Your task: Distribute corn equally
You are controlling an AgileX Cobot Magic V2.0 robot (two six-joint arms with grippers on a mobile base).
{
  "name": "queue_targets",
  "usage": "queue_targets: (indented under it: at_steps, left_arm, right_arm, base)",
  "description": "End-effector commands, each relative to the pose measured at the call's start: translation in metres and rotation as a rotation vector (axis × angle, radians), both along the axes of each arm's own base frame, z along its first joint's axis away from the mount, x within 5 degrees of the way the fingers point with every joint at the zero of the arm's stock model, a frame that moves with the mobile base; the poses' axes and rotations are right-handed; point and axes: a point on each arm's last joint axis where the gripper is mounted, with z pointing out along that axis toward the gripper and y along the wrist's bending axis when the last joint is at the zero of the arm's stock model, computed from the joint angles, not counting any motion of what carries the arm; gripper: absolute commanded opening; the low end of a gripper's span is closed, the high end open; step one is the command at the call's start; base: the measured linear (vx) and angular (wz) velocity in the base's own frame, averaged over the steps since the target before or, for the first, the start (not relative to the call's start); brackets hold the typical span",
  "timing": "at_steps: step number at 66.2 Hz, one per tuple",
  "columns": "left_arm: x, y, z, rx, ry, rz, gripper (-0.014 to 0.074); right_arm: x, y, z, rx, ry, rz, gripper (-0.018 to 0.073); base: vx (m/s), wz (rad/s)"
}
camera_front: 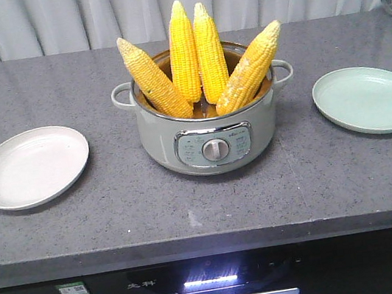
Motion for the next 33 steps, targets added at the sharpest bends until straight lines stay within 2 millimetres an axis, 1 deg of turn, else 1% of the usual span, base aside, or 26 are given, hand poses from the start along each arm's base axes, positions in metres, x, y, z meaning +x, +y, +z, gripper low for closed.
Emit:
queue_targets:
  at_steps: [1,33]
  left_arm:
    - [-0.0007,0.0001,0.0022,-0.017,-0.069,0.001,-0.0006]
    - [-0.0007,0.0001,0.0022,-0.017,-0.069,0.001,-0.0006]
  right_arm:
    - [0.0006,-0.0006,0.0039,-0.013,-0.059,-0.01,-0.0011]
    - [0.0006,-0.0006,0.004,-0.013,-0.06,-0.01,-0.0011]
  base:
    - [0.08,0.01]
    - [0.07,-0.01]
